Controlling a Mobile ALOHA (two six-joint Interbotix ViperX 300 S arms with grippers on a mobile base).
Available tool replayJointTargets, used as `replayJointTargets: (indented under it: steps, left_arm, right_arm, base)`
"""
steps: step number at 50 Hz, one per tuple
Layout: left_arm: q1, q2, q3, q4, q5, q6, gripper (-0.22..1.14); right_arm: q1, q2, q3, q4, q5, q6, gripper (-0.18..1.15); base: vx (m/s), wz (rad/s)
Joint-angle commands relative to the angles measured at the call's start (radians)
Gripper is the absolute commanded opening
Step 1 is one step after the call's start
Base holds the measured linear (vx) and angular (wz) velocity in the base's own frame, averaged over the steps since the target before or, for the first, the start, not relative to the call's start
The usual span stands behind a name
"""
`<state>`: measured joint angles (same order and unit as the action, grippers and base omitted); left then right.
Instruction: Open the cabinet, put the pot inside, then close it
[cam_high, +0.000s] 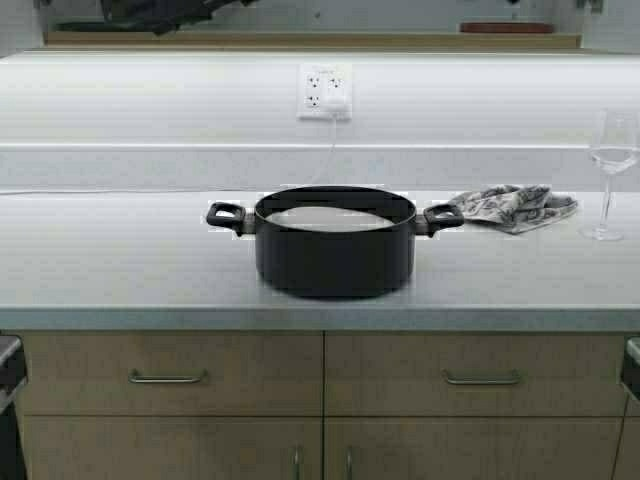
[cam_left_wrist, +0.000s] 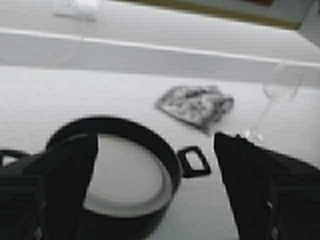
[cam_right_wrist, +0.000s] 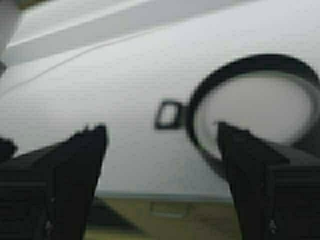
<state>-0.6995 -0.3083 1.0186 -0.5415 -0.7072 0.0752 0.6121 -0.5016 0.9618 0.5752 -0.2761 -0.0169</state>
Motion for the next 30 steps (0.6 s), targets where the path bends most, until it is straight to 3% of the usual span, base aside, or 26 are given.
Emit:
replayJointTargets:
  steps: [1, 8, 20, 30]
  left_arm:
    - [-0.012, 0.087, 0.095, 0.075, -0.172, -0.189, 0.98]
    - [-0.012, 0.291, 0.153, 0.158, -0.411, -0.403, 0.98]
    - [0.009, 0.726, 0.126, 0.17, -0.871, -0.779, 0.99]
    - [0.064, 0.908, 0.052, 0.175, -0.957, -0.986, 0.99]
  right_arm:
    - [0.071, 0.048, 0.132, -0.008, -0.238, 0.132, 0.96]
    - [0.072, 0.173, 0.23, -0.124, -0.431, 0.328, 0.96]
    - [0.012, 0.491, 0.244, -0.321, -0.815, 0.623, 0.97]
    - [-0.052, 0.742, 0.219, -0.373, -1.075, 0.81, 0.97]
  base:
    - [0.0, 0.0]
    - [0.0, 0.0]
    - [0.0, 0.0]
    - [0.0, 0.0]
